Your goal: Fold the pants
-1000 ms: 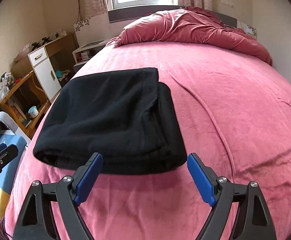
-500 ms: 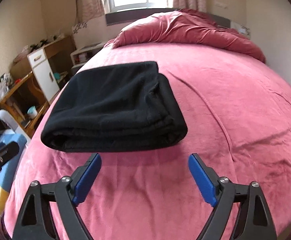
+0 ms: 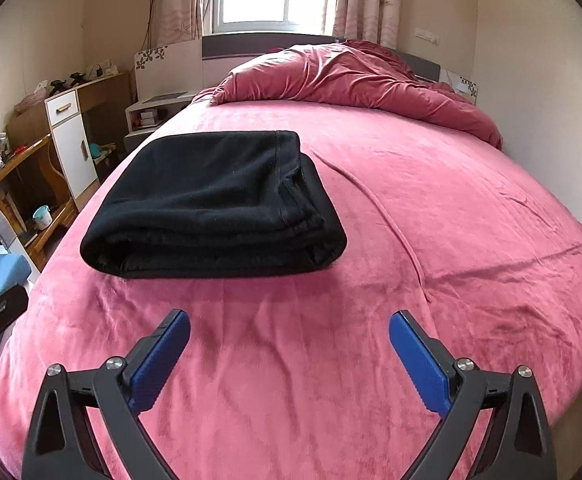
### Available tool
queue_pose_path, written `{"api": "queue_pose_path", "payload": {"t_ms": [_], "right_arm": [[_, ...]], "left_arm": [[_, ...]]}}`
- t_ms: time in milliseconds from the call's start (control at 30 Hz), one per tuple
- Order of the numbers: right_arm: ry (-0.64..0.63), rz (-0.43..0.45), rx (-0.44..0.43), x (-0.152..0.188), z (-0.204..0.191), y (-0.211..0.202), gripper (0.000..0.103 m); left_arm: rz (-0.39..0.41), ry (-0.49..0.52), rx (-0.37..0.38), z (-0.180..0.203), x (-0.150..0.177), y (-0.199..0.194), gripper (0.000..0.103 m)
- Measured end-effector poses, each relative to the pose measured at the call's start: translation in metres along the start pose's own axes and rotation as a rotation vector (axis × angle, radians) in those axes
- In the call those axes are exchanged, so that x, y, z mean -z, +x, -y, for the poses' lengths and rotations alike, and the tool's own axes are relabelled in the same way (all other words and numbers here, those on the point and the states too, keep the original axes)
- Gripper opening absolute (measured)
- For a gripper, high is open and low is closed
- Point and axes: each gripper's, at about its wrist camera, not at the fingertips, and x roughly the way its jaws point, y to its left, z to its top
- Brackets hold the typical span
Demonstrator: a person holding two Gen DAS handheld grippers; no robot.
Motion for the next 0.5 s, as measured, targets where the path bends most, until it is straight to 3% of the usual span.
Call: {"api": "queue_pose_path", "payload": {"t_ms": [500], "right_arm": [[-0.004,0.012,-0.009,0.0037,-0.0036,-0.0081,0.1]], "left_arm": [[0.0,-0.027,-0.031,-0.0042,-0.0003,-0.0023,0.073]]}}
